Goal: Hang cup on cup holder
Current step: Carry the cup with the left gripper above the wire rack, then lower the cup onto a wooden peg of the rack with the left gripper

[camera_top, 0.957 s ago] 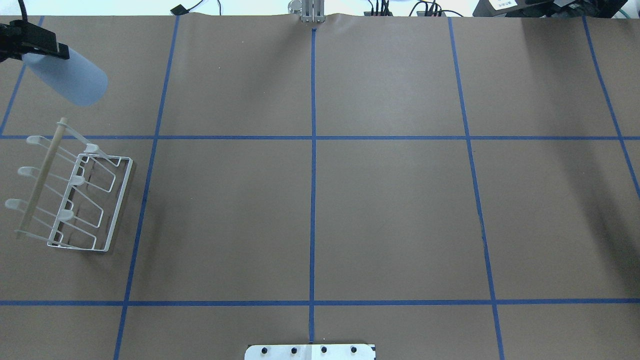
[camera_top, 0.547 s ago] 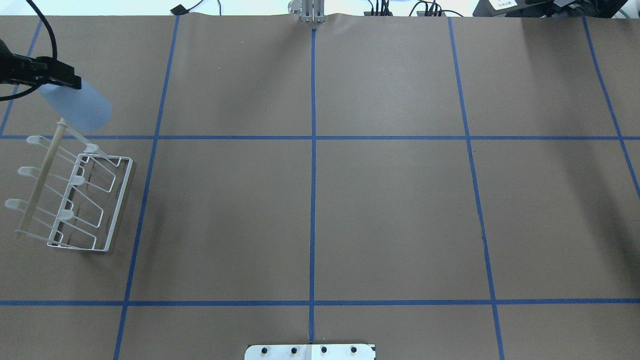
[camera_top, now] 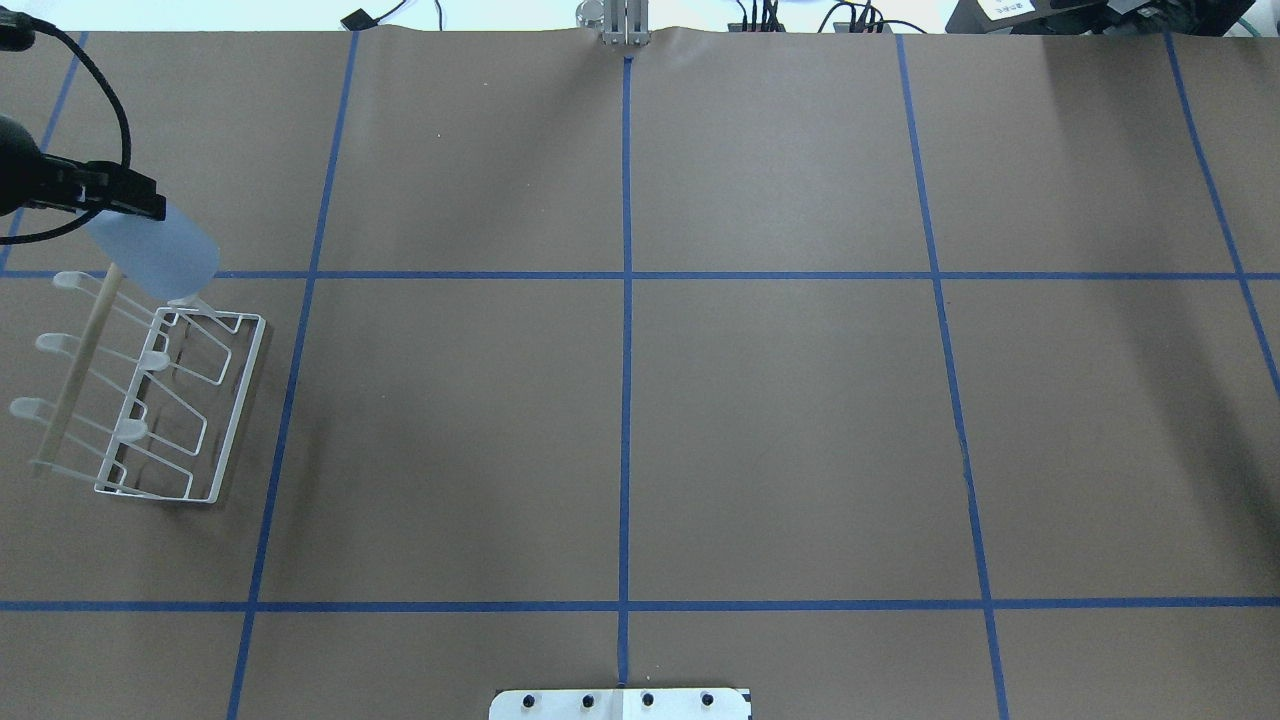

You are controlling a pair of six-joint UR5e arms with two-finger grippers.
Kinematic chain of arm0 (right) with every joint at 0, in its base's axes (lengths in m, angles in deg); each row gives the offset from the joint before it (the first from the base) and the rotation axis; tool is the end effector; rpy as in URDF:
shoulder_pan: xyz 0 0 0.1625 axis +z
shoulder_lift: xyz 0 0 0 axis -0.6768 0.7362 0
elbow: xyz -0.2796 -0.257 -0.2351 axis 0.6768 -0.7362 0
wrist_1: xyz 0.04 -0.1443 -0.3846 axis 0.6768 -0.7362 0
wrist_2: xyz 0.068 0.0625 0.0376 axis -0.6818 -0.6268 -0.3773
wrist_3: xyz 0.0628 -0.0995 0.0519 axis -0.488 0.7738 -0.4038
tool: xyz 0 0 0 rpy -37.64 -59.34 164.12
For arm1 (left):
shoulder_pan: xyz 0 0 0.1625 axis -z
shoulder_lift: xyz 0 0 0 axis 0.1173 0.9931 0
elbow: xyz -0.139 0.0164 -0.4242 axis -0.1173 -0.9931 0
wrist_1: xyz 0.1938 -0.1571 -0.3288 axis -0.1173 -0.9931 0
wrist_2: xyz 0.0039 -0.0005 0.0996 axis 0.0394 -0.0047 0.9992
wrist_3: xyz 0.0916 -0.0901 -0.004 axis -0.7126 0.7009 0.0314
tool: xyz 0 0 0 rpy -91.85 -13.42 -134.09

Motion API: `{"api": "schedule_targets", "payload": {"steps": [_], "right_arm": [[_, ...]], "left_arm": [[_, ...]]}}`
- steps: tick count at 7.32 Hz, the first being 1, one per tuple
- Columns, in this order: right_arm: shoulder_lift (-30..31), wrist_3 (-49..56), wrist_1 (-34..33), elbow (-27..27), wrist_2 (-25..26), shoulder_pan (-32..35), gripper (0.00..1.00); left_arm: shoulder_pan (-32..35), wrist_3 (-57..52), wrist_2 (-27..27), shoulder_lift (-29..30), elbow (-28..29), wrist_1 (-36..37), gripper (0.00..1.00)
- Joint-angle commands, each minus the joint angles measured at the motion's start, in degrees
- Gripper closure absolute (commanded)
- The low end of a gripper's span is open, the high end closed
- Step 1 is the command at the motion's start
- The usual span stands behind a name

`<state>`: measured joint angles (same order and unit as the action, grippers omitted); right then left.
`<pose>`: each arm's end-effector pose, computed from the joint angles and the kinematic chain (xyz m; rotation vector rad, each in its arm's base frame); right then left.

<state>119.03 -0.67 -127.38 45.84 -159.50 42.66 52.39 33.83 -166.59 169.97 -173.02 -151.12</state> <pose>0.0020 -0.5134 0.6529 0.0202 -0.7628 -0.1521 0.1955 -0.4836 0.3605 0.3753 0.8086 -0.0721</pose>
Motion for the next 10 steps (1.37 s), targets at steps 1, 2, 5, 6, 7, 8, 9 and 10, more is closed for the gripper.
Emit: {"api": "schedule_targets", "payload": {"steps": [1,2,5,6,7,8,9,10], "right_arm": [[0.09,0.0,-0.99,-0.07,-1.26,0.0,0.0],[0.09,-0.08,-0.9,0.1,-1.52,0.0,0.0],[-0.26,-0.17,-0.9,0.02,-1.52,0.0,0.0],[-0.35,-0.26,-0.81,0.45,-1.35,0.0,0.0],[-0.26,-0.17,-0.64,0.54,-0.91,0.0,0.0],[0.17,-0.61,-0.29,0.54,-1.17,-0.09,0.0],[-0.26,-0.26,-0.28,0.63,-0.74,0.0,0.0],[-0.17,-0.09,-0.28,0.89,-0.56,0.0,0.0]], "left_arm": [[-1.21,-0.16,0.01,-0.5,0.52,-0.08,1.0],[-1.39,-0.16,-0.08,-0.5,0.87,-0.08,1.0],[-2.53,-0.25,0.01,-0.5,2.8,-0.25,1.0],[-2.62,-0.25,0.01,-0.5,3.86,-0.34,1.0],[-3.05,-0.16,-0.08,-0.5,4.65,-0.43,1.0],[-4.1,-0.07,-0.08,-0.5,5.79,-0.43,1.0],[-4.11,0.19,-0.17,-0.41,6.67,-0.43,0.95],[-4.29,0.02,-0.17,-0.58,7.2,-0.43,0.13]]}}
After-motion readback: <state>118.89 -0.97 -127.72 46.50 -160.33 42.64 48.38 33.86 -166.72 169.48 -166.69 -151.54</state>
